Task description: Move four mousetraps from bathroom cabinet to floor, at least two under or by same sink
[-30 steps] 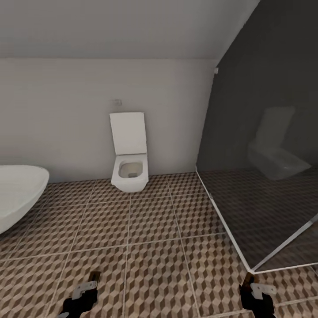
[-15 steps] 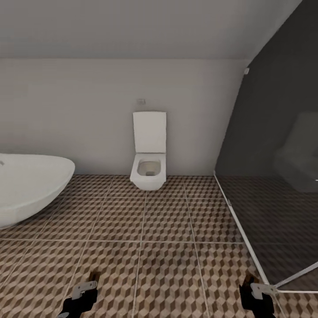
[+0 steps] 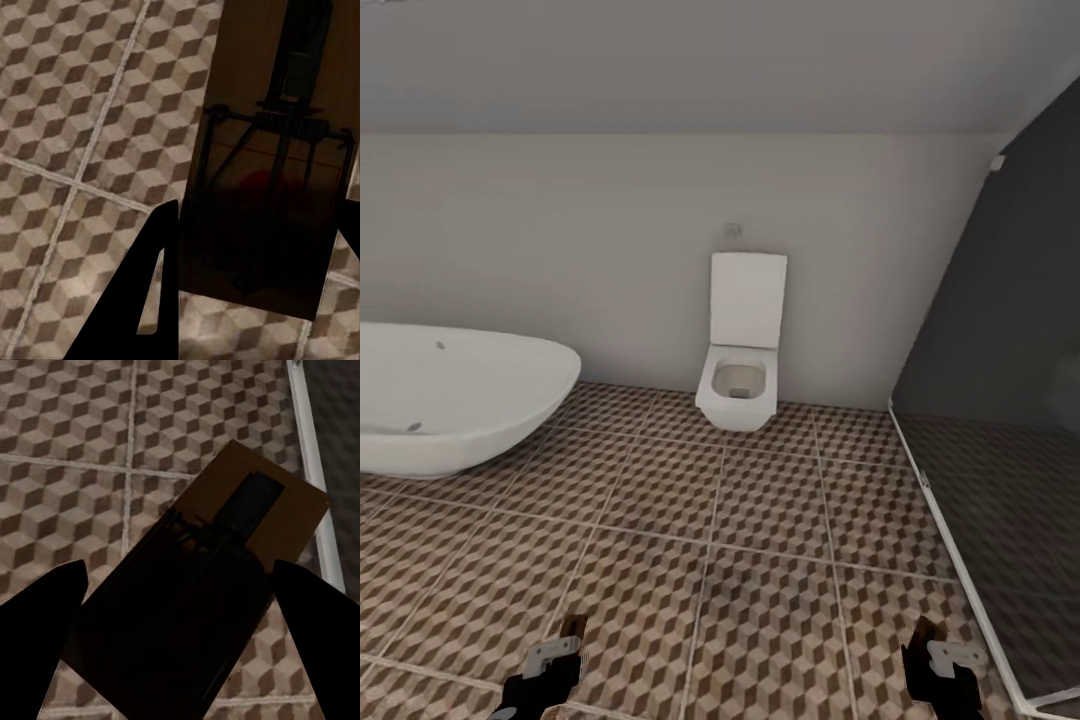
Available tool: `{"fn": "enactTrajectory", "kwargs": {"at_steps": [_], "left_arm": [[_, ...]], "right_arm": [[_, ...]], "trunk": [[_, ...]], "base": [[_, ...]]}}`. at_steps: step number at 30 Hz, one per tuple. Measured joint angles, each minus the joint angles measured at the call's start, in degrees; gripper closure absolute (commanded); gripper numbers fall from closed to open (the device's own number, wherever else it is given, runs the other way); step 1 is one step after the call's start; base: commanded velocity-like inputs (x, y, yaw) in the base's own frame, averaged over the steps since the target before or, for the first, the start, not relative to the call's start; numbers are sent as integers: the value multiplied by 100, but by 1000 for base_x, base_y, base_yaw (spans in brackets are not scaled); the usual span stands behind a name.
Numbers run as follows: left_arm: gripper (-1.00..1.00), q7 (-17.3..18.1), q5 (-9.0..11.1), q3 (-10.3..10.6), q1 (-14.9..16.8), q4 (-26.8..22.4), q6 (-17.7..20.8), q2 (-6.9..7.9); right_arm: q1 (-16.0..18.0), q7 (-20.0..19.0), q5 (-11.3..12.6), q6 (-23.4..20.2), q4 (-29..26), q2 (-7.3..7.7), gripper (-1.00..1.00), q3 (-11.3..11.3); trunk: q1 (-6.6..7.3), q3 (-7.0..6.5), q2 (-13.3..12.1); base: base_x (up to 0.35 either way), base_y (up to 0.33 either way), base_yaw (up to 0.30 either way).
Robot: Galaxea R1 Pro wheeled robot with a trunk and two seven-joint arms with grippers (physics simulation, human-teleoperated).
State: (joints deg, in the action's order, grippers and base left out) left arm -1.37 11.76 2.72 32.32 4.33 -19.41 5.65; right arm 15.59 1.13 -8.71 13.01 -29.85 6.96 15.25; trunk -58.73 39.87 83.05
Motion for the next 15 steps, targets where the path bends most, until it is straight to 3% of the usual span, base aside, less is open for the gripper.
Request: {"fn": "enactTrajectory", "kwargs": {"at_steps": [15], "left_arm": [[100,0,0,0,1,0,0,0]], "right_arm": [[1,-2,0,0,-2,0,100,-4]], "trunk": [[0,0,0]], "base": [[0,0,287]]}}
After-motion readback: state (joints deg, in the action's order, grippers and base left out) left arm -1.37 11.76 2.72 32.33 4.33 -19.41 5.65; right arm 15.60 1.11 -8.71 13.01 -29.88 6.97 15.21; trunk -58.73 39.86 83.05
